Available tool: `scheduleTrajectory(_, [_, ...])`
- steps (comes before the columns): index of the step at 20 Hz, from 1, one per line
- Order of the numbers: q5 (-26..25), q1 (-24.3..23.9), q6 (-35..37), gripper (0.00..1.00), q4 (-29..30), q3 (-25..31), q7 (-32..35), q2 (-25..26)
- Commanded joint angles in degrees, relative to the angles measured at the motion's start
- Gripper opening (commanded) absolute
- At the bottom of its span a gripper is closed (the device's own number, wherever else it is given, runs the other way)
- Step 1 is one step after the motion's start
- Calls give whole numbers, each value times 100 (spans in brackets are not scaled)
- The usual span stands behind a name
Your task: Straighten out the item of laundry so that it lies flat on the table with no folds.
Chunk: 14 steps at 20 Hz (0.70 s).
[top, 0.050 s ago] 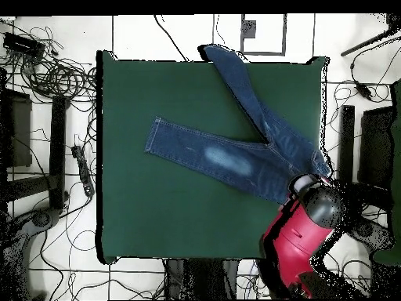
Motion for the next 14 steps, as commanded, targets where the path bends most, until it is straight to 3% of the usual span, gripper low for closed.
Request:
scheduleTrajectory(1, [615, 290, -252, 100, 250, 130, -1949, 187])
scheduleTrajectory(9, [528, 426, -538, 100, 118, 10, -1823, 334])
scheduleTrajectory(14, [2115, 471, -1269, 100, -468, 874, -2599, 66])
